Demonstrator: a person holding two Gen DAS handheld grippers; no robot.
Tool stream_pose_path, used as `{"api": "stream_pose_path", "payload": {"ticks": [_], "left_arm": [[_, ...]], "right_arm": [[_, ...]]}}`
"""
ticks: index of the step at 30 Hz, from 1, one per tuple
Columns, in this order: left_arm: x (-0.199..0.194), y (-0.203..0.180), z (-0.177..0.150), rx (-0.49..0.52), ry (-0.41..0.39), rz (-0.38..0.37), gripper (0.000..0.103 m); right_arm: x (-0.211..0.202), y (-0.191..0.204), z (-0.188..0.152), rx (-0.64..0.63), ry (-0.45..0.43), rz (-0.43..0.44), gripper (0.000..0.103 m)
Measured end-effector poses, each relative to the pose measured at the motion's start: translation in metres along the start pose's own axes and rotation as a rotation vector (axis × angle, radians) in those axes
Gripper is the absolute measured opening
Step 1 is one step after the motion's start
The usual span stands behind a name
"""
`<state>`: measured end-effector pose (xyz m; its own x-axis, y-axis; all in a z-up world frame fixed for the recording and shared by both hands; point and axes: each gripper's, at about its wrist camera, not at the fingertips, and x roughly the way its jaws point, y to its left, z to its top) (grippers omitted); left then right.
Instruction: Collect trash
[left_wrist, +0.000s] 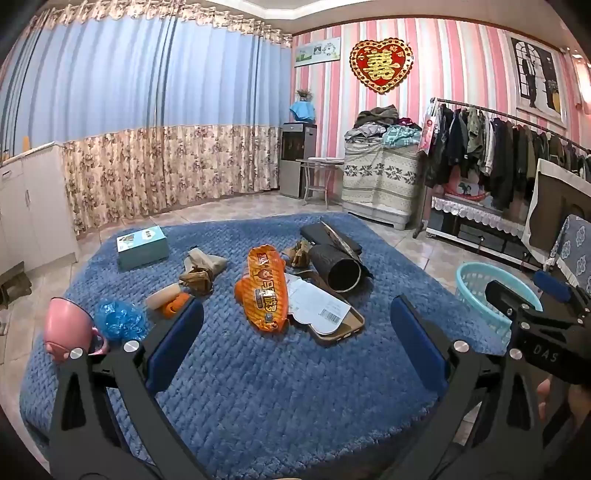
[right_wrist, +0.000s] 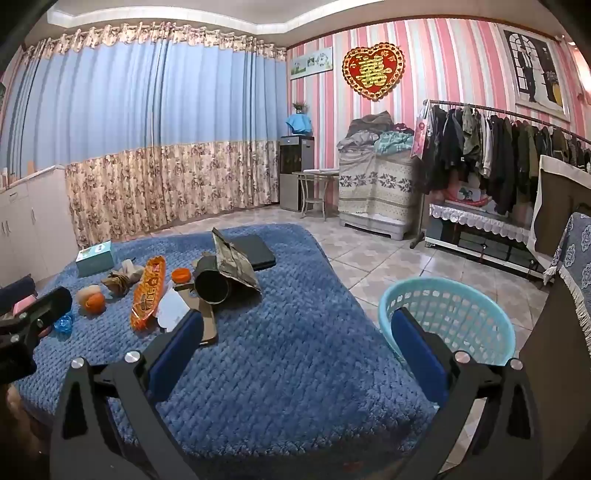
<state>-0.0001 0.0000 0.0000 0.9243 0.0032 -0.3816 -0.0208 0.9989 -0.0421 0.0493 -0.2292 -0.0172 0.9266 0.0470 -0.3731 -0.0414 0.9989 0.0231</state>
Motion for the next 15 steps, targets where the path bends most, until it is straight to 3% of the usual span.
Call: {"api": "stream_pose_path", "payload": {"ticks": [15], "left_arm": [[-0.002, -0.003, 0.003, 0.005, -0.005, -0.004, 0.098]], "right_arm": [[0.003, -0.002, -0.001, -0.003, -0.006, -0.002, 0.099]]}}
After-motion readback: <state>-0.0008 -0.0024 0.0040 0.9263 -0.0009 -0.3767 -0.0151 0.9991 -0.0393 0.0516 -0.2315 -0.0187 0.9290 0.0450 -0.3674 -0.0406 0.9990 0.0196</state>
